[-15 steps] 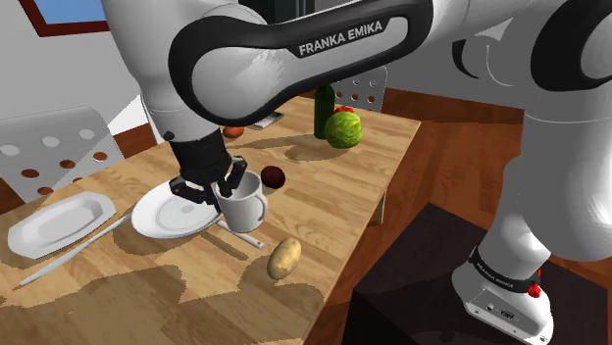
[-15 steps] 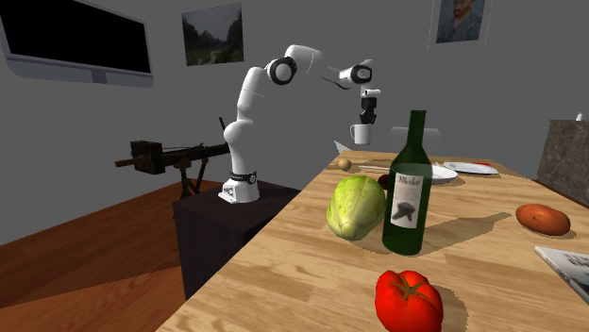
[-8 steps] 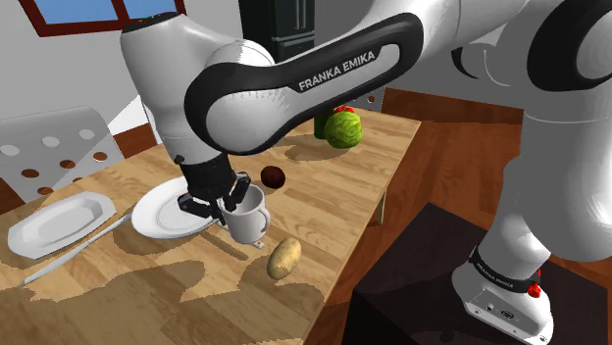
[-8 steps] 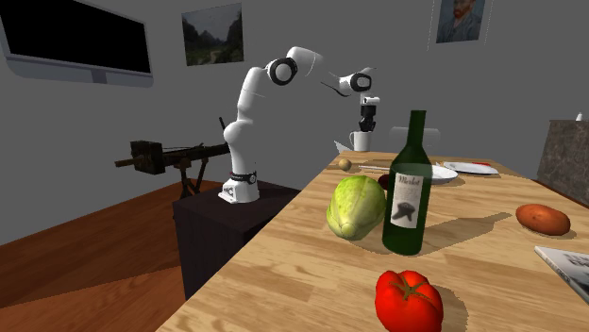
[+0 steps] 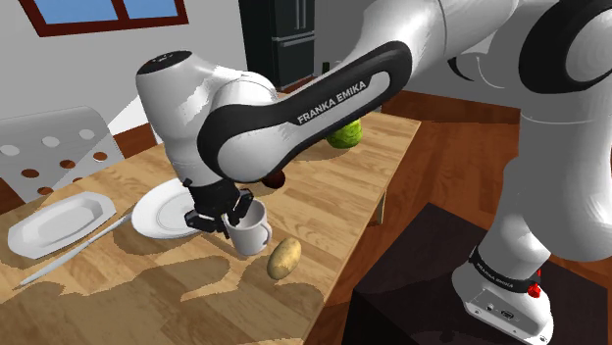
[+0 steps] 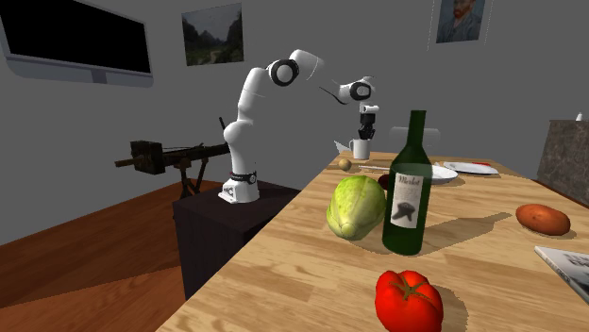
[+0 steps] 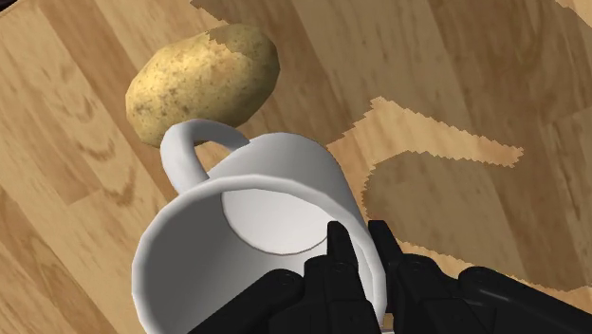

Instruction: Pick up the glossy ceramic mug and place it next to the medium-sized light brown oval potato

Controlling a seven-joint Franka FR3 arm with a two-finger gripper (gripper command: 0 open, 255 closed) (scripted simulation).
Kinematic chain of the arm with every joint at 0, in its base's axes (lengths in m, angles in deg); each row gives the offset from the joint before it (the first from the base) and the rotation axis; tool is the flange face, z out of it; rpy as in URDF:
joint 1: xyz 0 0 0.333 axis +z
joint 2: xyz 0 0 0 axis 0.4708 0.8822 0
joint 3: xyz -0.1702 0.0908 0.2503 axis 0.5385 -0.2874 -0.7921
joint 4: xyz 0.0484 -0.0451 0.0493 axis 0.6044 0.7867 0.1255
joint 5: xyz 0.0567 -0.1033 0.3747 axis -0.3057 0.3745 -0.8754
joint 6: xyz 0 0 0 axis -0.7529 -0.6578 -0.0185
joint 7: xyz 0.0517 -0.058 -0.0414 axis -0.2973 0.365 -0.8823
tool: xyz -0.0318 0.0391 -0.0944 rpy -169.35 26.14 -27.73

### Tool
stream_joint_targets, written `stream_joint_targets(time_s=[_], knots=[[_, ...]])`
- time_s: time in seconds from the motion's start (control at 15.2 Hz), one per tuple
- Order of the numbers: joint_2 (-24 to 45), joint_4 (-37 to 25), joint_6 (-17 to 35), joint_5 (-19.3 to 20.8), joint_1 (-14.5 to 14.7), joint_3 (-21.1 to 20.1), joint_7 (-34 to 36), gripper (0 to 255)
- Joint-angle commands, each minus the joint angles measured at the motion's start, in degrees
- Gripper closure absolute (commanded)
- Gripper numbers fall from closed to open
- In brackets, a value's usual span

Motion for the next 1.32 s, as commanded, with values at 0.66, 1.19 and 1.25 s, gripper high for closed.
stream_joint_targets(time_s=[0.66,1.19,1.25], knots=[[2.8,3.8,6.4,1.6,0.2,0.7,1.3,255],[2.8,3.8,6.4,1.6,0.2,0.6,1.4,0],[2.8,3.8,6.4,1.6,0.2,0.6,1.4,0]])
